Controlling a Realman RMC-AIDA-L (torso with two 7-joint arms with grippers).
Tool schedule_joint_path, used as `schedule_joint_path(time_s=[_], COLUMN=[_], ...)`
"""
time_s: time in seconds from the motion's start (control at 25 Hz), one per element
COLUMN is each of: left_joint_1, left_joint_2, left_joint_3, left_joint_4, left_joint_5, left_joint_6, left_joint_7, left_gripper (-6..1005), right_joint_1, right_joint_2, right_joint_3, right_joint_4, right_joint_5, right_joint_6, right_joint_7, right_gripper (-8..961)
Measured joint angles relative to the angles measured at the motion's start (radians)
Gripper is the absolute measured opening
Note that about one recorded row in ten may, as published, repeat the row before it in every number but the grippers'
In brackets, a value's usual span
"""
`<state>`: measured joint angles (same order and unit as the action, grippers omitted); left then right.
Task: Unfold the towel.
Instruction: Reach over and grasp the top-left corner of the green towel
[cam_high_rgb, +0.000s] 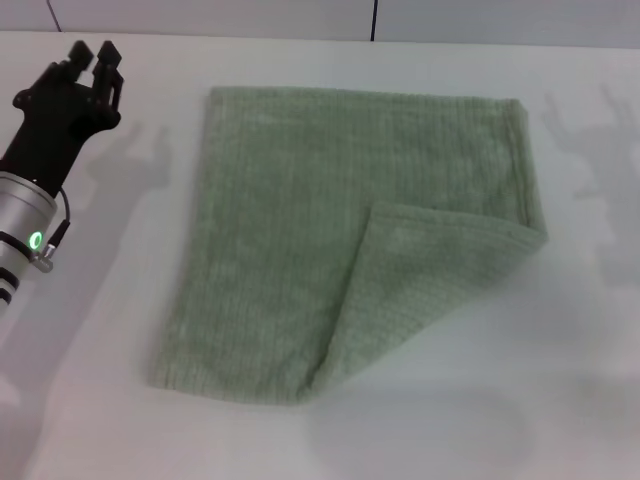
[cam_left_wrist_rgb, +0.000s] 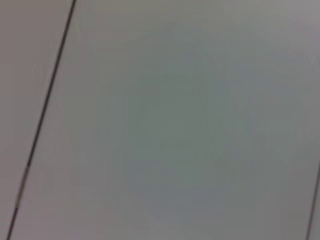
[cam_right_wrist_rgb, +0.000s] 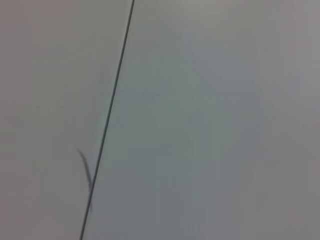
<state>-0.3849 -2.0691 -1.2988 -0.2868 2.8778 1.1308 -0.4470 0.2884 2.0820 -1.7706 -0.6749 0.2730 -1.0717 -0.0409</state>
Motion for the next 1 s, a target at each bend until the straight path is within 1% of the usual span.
schedule_joint_path(time_s=[0.12,0.16,0.24,0.28,0.36,0.44,0.52,0.56,0.6,0.64,0.76,0.8,0.88,0.92,0.96,1.0], left_joint_1=[-0.013,-0.030,-0.030,-0.050,-0.101,-0.113,-0.146,-0.175,-0.175,-0.187,-0.222,-0.222,-0.244,-0.244,-0.259,-0.259], left_joint_2=[0.000,0.000,0.000,0.000,0.000,-0.001,-0.001,-0.001,-0.001,-0.001,-0.001,-0.001,0.000,0.000,0.001,0.001], left_joint_3=[0.029,0.058,0.058,0.087,0.143,0.155,0.183,0.197,0.197,0.202,0.218,0.218,0.248,0.248,0.274,0.274], left_joint_4=[-0.002,-0.006,-0.006,-0.008,-0.012,-0.013,-0.022,-0.026,-0.026,-0.026,-0.027,-0.027,-0.029,-0.029,-0.033,-0.033], left_joint_5=[0.000,0.000,0.000,0.000,0.000,0.000,0.000,0.000,0.000,0.000,0.000,0.000,0.000,0.000,0.000,0.000], left_joint_6=[-0.025,-0.056,-0.056,-0.091,-0.183,-0.203,-0.277,-0.348,-0.348,-0.379,-0.478,-0.478,-0.539,-0.539,-0.593,-0.593], left_joint_7=[-0.002,-0.006,-0.006,-0.010,-0.014,-0.016,-0.031,-0.048,-0.048,-0.055,-0.086,-0.086,-0.114,-0.114,-0.127,-0.127], left_gripper=[433,408,359,334,106,76,47,32,17,2,4,4,5,5,4,4], right_joint_1=[0.000,0.000,0.001,0.002,0.010,0.014,0.021,0.025,0.025,0.026,0.029,0.029,0.030,0.030,0.030,0.030], right_joint_2=[0.000,0.000,0.000,0.000,0.000,0.000,0.000,0.000,0.000,0.000,0.000,0.000,0.000,0.000,0.000,0.000], right_joint_3=[0.003,0.003,0.001,-0.001,-0.005,-0.005,-0.006,-0.009,-0.009,-0.013,-0.021,-0.021,-0.021,-0.021,-0.023,-0.023], right_joint_4=[0.005,0.009,0.011,0.013,0.021,0.026,0.037,0.043,0.043,0.044,0.044,0.044,0.043,0.043,0.042,0.042], right_joint_5=[0.000,0.000,0.000,0.000,-0.001,-0.002,-0.002,-0.002,-0.002,-0.002,-0.004,-0.004,-0.004,-0.004,-0.004,-0.004], right_joint_6=[-0.002,-0.002,-0.002,-0.002,0.002,0.004,0.007,0.013,0.013,0.019,0.035,0.035,0.039,0.040,0.041,0.041], right_joint_7=[0.000,0.000,0.000,0.000,0.000,0.000,0.001,0.001,0.001,0.001,0.001,0.001,0.001,0.001,0.001,0.001], right_gripper=[757,756,756,756,756,756,756,756,756,756,756,756,756,756,755,755])
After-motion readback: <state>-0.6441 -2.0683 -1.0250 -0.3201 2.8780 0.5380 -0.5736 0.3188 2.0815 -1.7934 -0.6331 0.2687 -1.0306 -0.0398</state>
